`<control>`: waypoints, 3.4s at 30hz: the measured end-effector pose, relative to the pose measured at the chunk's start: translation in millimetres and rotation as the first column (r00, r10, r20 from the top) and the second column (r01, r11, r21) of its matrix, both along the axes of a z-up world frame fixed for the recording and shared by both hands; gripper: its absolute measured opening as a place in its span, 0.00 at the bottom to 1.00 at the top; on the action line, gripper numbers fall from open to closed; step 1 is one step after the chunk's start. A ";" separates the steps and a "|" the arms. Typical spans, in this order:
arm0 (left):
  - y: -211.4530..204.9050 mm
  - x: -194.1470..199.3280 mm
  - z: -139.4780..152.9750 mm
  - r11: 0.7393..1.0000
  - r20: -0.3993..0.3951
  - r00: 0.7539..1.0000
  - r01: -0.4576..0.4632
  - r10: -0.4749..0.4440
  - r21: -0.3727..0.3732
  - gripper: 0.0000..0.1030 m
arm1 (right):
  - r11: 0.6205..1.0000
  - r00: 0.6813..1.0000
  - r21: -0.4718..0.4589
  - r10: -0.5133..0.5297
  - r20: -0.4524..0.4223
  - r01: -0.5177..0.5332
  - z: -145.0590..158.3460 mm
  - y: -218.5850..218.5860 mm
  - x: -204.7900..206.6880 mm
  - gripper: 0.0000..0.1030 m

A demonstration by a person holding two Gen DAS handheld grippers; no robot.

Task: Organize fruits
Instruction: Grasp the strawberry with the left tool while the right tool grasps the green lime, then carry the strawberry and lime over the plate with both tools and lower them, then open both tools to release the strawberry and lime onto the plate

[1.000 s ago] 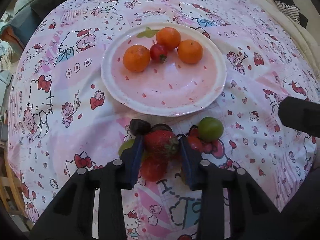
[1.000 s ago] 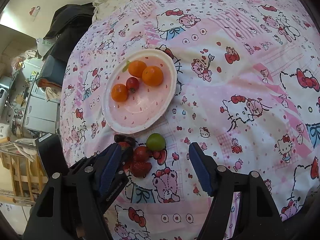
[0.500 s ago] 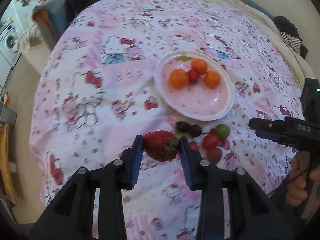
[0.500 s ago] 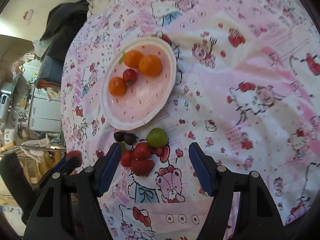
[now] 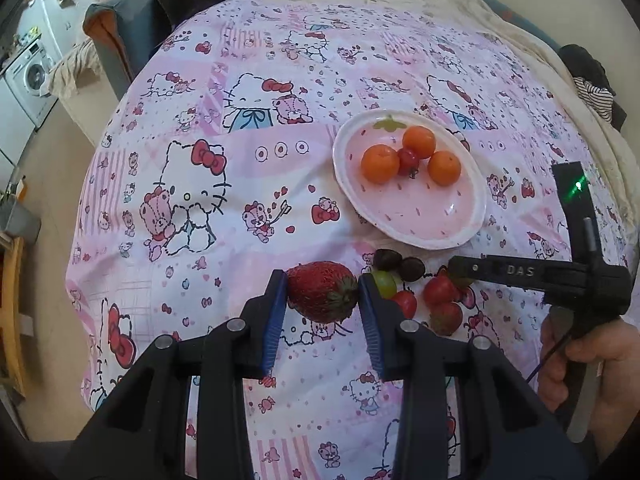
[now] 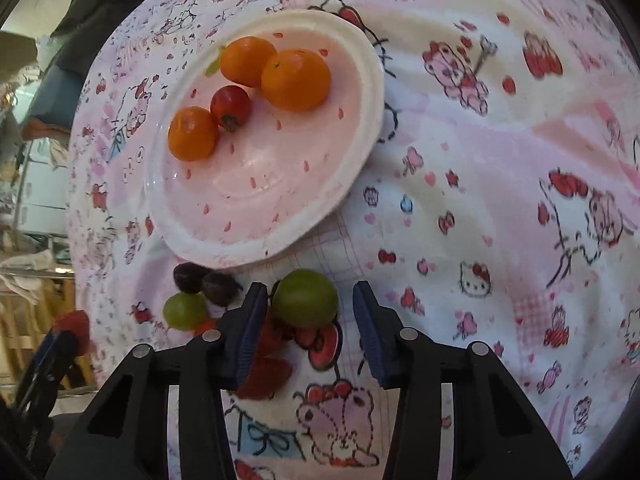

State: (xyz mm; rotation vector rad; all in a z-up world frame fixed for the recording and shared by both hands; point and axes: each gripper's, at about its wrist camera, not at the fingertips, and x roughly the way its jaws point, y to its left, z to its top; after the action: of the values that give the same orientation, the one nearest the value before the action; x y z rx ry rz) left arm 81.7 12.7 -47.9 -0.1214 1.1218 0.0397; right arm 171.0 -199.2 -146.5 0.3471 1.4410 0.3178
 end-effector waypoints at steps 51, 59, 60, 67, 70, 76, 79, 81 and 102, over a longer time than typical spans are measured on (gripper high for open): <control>28.2 33.8 71.5 0.995 0.287 0.955 -0.088 0.069 0.056 0.31 | 0.898 0.917 0.413 -0.285 0.280 0.153 120.6 -97.2 11.9 0.30; -6.0 84.7 37.7 0.997 0.236 0.971 0.012 -0.030 0.077 0.31 | 0.933 0.943 0.345 -0.202 0.266 0.102 103.4 -69.2 53.4 0.30; -10.9 88.7 32.7 0.996 0.230 0.972 0.028 -0.046 0.082 0.31 | 0.936 0.947 0.339 -0.190 0.258 0.096 99.1 -65.9 57.7 0.30; -44.9 107.6 -11.7 0.988 0.155 0.980 0.106 -0.123 0.114 0.31 | 0.955 0.971 0.287 -0.135 0.198 0.074 67.5 -48.8 67.3 0.30; -56.0 108.2 -25.5 0.984 0.129 0.981 0.132 -0.147 0.123 0.31 | 0.971 0.979 0.233 -0.103 0.179 0.059 52.9 -40.8 67.8 0.30; -79.6 107.3 -39.8 0.953 0.125 0.963 0.206 -0.237 0.222 0.31 | 0.985 0.989 0.172 -0.052 0.138 0.028 34.0 -30.0 67.4 0.31; -85.0 108.2 -48.3 0.936 0.102 0.960 0.223 -0.259 0.272 0.31 | 0.985 0.991 0.168 -0.049 0.122 0.028 30.2 -27.4 66.9 0.31; -86.4 106.4 -52.8 0.928 0.096 0.959 0.228 -0.266 0.294 0.31 | 0.987 0.992 0.161 -0.041 0.117 0.021 27.4 -25.2 67.1 0.31; -78.0 105.8 -67.3 0.952 0.038 0.971 0.223 -0.236 0.208 0.72 | 0.991 0.997 0.127 -0.041 0.064 0.032 13.4 -22.5 67.1 0.42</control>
State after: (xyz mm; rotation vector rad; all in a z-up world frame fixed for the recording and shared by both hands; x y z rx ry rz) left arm 187.5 -65.4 -115.3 0.1891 1.0574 -0.0575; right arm 238.0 -221.7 -133.1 0.4606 1.3509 0.3884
